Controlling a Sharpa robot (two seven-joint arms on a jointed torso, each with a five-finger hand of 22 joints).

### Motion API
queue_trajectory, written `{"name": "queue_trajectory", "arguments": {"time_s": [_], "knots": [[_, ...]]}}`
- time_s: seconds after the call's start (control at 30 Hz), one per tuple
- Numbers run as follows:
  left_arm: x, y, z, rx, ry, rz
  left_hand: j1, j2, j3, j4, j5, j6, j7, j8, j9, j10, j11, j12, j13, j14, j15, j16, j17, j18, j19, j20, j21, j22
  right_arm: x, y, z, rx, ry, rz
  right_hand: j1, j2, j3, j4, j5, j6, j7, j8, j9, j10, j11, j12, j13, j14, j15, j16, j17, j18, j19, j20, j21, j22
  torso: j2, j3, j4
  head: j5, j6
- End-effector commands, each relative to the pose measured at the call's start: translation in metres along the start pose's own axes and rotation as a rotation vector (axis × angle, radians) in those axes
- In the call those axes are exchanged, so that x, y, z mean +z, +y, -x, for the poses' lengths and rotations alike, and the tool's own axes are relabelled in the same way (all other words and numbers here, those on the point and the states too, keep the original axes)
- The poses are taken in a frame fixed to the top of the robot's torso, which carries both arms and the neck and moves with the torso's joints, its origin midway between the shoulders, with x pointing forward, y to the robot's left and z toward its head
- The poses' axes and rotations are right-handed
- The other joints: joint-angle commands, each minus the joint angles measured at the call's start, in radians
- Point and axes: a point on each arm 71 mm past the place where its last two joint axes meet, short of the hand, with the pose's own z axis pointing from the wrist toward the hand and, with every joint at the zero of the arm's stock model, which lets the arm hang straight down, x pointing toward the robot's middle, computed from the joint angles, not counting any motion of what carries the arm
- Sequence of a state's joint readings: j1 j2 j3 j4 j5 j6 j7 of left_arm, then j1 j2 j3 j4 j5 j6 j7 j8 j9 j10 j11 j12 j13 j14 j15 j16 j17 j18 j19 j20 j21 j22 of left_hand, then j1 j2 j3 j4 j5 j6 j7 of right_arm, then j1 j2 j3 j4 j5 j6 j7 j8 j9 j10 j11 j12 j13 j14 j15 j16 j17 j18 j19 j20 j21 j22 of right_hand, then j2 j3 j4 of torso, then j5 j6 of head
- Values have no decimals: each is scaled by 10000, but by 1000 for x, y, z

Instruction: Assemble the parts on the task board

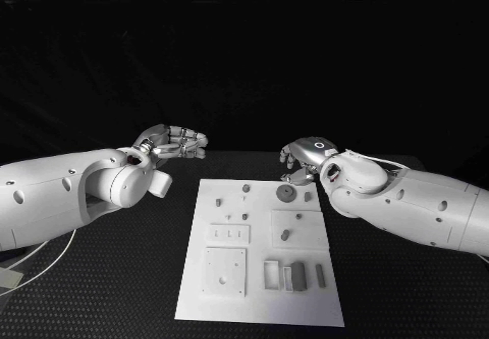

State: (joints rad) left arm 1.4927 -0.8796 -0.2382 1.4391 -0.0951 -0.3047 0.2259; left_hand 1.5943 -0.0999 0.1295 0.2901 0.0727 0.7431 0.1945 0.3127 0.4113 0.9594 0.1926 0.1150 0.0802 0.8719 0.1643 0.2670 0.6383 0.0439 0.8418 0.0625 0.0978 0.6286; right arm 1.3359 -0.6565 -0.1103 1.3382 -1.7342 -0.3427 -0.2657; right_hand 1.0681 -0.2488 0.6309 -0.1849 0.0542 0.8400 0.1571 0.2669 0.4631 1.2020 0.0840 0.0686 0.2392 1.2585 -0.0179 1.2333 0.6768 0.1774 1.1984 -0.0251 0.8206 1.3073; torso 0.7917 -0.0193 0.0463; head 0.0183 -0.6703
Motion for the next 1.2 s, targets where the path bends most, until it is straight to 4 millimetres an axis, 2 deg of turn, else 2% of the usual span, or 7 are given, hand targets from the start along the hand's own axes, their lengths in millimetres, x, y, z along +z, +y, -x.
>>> {"name": "queue_trajectory", "arguments": {"time_s": [0.03,0.17,0.37,0.63,0.8,1.0,1.2], "knots": [[-1,-2,-1,-42,171,-152,-28,-8,44,-25,-40,-36,231,-37,-7,15,53,-32,-14,-55,-11,-69,6,-94,-83,-1,-46,-17,-3,-5,-7,12,876,250,-36,-145,-8,95,32,-133,-27,-73,-24,-287,202,-42,-28,-57,90,-46,-22,844,-84,-21,-54,169,-7,77,-87,27,-11],[0,-1,0,-32,149,-142,-28,-8,44,-24,-40,-36,232,-37,-8,14,54,-34,-14,-54,-10,-71,7,-94,-83,-1,-47,-18,-5,-12,-11,-76,1139,119,-38,-259,-38,184,32,-268,-35,-113,-51,-443,240,-41,-65,-136,130,-41,-36,844,-147,6,-90,175,-14,51,-62,-42,-13],[2,-2,0,-26,180,-154,-31,-6,43,-22,-41,-36,233,-38,-8,13,55,-36,-15,-53,-9,-73,9,-94,-83,1,-48,-18,-3,-15,-23,-209,1620,9,-65,-369,-108,313,30,-605,-26,-230,-126,-750,278,-46,-135,-312,169,-54,-71,844,-294,74,-167,184,-11,47,-62,-105,-29],[2,-2,0,-1,186,-165,-33,1,44,-20,-41,-36,234,-38,-9,14,55,-38,-15,-52,-9,-76,10,-93,-82,2,-49,-19,1,-11,-46,-226,2014,42,-27,-355,-126,366,31,-659,-36,-198,-128,-941,328,-34,-175,-420,218,-49,-91,844,-379,118,-218,184,17,56,-32,-164,-73],[3,-2,0,5,192,-164,-33,3,44,-20,-41,-36,234,-38,-9,15,55,-39,-15,-52,-8,-78,12,-92,-82,2,-50,-20,2,-12,-54,-154,2155,-64,23,-299,-110,380,32,-598,-51,-139,-109,-961,319,-15,-176,-428,211,-28,-95,844,-379,123,-222,186,12,20,12,-162,-150],[3,-2,-1,29,208,-168,-34,5,44,-20,-42,-36,235,-39,-10,16,55,-41,-16,-52,-8,-80,13,-92,-82,3,-51,-20,4,-7,-59,-30,2175,0,80,-202,-102,401,31,-554,28,-83,-94,-916,338,25,-158,-398,226,24,-93,844,-321,107,-200,189,56,48,75,-171,-188],[3,-2,-2,22,233,-165,-36,8,44,-19,-42,-37,236,-39,-10,15,56,-43,-16,-53,-7,-83,14,-92,-83,4,-53,-21,6,-10,-60,-68,2128,-116,128,-105,-100,401,32,-504,25,-28,-78,-887,336,42,-142,-369,225,62,-97,844,-281,90,-185,191,62,50,60,-148,-224]]}}
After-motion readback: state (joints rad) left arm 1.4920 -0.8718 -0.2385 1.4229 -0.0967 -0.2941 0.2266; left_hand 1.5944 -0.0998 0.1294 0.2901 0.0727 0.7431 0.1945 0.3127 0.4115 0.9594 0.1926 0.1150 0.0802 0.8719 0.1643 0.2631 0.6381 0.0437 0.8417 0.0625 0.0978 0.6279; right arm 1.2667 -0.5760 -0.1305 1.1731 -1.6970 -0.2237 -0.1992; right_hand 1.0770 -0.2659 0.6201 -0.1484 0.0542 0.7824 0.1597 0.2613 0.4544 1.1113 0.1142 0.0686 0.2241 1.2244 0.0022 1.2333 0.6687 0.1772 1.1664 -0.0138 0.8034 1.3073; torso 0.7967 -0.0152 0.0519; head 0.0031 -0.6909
